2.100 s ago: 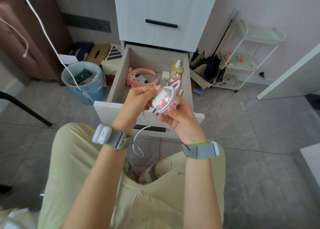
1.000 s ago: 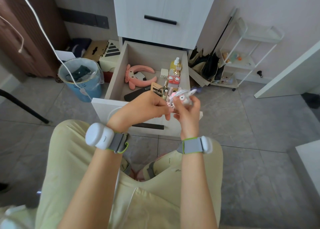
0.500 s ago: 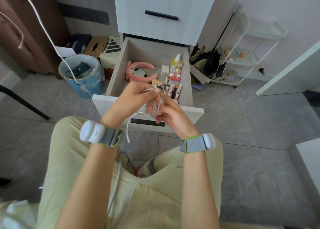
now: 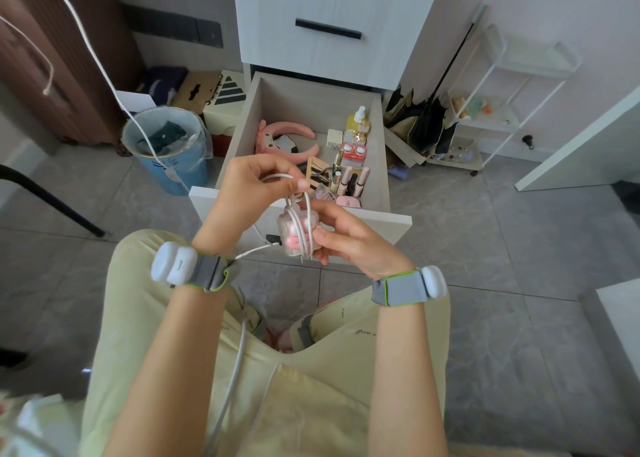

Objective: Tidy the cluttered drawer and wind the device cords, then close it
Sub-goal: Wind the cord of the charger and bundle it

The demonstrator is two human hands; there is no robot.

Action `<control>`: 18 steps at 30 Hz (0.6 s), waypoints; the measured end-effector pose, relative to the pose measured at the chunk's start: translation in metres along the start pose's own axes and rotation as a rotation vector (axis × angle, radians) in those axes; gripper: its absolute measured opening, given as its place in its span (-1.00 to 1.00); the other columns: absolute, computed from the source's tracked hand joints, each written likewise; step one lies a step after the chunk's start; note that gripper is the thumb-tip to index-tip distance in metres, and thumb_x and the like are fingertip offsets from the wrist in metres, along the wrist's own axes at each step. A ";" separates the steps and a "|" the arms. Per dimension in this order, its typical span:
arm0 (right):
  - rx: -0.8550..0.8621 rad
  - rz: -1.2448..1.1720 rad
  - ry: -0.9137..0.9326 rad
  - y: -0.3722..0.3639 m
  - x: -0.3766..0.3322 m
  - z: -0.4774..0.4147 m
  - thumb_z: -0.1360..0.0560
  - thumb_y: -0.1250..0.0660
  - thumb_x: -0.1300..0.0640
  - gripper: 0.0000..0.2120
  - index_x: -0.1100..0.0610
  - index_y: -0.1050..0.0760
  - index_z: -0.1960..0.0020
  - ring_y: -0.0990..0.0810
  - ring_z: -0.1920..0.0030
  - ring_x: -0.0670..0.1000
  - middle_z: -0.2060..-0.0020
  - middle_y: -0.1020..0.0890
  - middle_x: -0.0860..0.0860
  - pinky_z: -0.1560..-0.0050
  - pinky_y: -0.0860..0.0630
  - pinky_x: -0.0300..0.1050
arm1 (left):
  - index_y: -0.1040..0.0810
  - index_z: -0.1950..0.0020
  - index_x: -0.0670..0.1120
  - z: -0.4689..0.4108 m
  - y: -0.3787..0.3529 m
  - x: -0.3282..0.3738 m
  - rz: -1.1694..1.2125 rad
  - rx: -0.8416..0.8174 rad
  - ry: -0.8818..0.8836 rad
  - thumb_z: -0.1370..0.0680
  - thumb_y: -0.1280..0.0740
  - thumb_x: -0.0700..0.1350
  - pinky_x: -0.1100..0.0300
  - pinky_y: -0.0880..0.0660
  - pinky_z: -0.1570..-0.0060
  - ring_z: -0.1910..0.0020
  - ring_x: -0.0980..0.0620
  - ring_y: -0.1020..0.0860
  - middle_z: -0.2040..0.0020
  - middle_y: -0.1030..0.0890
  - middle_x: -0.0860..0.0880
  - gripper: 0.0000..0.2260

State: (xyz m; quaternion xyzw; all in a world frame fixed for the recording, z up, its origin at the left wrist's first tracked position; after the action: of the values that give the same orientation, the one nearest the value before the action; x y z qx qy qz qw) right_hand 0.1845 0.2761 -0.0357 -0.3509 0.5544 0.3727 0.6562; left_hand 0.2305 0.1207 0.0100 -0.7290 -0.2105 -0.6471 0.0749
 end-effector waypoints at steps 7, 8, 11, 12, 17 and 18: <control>0.010 -0.158 0.099 0.000 -0.006 0.004 -0.51 -0.15 0.23 -0.68 0.09 -0.38 -0.26 -0.47 0.26 -0.11 0.10 -0.55 -0.07 0.31 -0.39 -0.25 | -0.60 0.17 -0.16 -0.001 -0.001 -0.008 0.161 0.028 0.081 -0.50 -0.33 -0.31 0.48 -0.43 0.33 0.38 0.29 -0.54 0.38 -0.64 0.16 -0.90; 0.050 -0.208 0.115 0.000 -0.008 0.003 -0.51 -0.15 0.23 -0.69 0.08 -0.39 -0.24 -0.49 0.27 -0.12 0.12 -0.57 -0.06 0.32 -0.41 -0.27 | -0.60 0.15 -0.15 -0.001 -0.001 -0.011 0.164 0.027 0.096 -0.51 -0.31 -0.29 0.47 -0.40 0.35 0.40 0.29 -0.52 0.38 -0.64 0.17 -0.89; 0.151 -0.340 0.143 0.001 -0.008 -0.002 -0.50 -0.17 0.22 -0.71 0.10 -0.42 -0.21 -0.55 0.30 -0.07 0.15 -0.60 0.02 0.33 -0.51 -0.25 | -0.62 0.13 -0.11 -0.002 -0.003 -0.020 0.121 0.038 0.122 -0.54 -0.31 -0.24 0.42 -0.40 0.34 0.40 0.29 -0.50 0.38 -0.64 0.18 -0.88; 0.182 -0.384 0.145 0.001 -0.008 -0.004 -0.49 -0.18 0.22 -0.71 0.11 -0.42 -0.20 -0.58 0.31 -0.04 0.16 -0.61 0.05 0.32 -0.54 -0.22 | -0.62 0.12 -0.12 -0.002 -0.005 -0.022 0.092 0.038 0.122 -0.54 -0.30 -0.24 0.43 -0.39 0.35 0.41 0.29 -0.48 0.40 -0.62 0.19 -0.88; 0.319 -0.537 0.161 0.001 -0.007 -0.010 -0.61 -0.09 0.22 -0.82 0.21 -0.41 -0.14 -0.65 0.33 0.00 0.26 -0.67 0.06 0.25 -0.62 -0.14 | -0.58 0.21 -0.11 -0.006 -0.015 -0.026 -0.009 0.027 0.158 -0.56 -0.25 -0.27 0.47 -0.36 0.40 0.48 0.29 -0.43 0.48 -0.54 0.17 -0.80; 0.341 -0.566 0.164 0.001 -0.008 -0.011 -0.62 -0.06 0.22 -0.80 0.20 -0.43 -0.13 -0.66 0.30 0.01 0.23 -0.68 0.06 0.21 -0.63 -0.12 | -0.55 0.24 -0.07 -0.007 -0.017 -0.026 -0.043 0.012 0.173 -0.57 -0.24 -0.27 0.44 -0.37 0.41 0.49 0.29 -0.42 0.47 -0.53 0.14 -0.78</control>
State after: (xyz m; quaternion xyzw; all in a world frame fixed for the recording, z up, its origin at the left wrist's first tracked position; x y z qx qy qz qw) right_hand 0.1775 0.2666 -0.0298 -0.4050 0.5402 0.0483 0.7361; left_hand 0.2157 0.1278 -0.0175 -0.6653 -0.2227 -0.7078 0.0830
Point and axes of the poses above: each hand's wrist, its own z-axis away from the middle knuckle, its own y-axis out of the back of the hand, x = y × z, the point moved 3 cm from there along -z, towards the middle knuckle
